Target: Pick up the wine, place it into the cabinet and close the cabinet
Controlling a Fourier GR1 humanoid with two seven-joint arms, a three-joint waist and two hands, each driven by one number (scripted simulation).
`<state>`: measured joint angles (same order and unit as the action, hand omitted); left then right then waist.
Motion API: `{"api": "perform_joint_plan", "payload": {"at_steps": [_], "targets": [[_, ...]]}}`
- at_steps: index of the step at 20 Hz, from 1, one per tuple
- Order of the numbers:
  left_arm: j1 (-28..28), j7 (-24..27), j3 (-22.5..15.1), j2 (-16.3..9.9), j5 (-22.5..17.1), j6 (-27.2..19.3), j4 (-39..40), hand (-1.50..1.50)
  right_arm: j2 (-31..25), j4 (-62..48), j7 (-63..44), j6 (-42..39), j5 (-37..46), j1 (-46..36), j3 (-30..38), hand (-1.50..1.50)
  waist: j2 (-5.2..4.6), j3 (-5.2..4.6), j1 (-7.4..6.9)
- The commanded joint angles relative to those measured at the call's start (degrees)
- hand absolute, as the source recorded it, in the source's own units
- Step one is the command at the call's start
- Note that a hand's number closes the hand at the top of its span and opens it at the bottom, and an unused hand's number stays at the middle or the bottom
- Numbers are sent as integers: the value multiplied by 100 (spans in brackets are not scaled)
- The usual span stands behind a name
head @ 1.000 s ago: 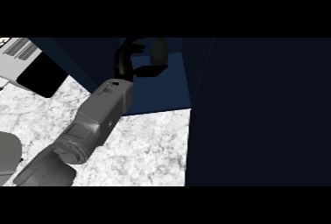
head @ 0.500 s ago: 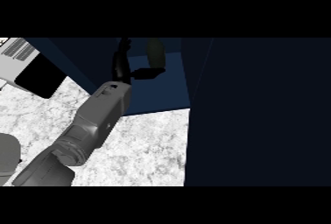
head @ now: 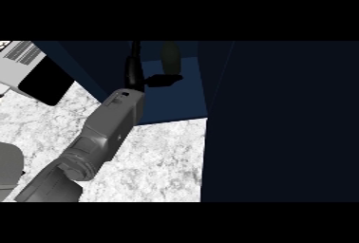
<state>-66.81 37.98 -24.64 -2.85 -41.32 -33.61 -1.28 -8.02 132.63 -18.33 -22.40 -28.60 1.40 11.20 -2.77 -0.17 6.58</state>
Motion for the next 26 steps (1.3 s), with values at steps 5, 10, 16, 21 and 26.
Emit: {"api": "perform_joint_plan", "payload": {"at_steps": [5, 10, 16, 21, 26], "targets": [[12, 200, 157, 132, -67, 236, -28, -150, 17, 44, -59, -35, 171, 105, -129, -150, 55, 3, -98], [-90, 427, 261, 279, -99, 164, -222, -150, 131, 225, -88, 25, 40, 236, -187, -150, 103, 7, -128], [560, 1055, 361, 283, -234, 489, -910, -150, 121, 104, -82, 118, 168, 96, -147, -150, 141, 8, -174], [956, 1004, -44, 284, -370, 252, -1846, -150, 94, 119, -235, 282, 126, -56, -146, -150, 211, 11, -298], [1514, 599, -836, 284, -696, -328, -3000, -150, 326, 164, 102, 70, 481, 462, -287, -150, 256, 17, -423]]}}
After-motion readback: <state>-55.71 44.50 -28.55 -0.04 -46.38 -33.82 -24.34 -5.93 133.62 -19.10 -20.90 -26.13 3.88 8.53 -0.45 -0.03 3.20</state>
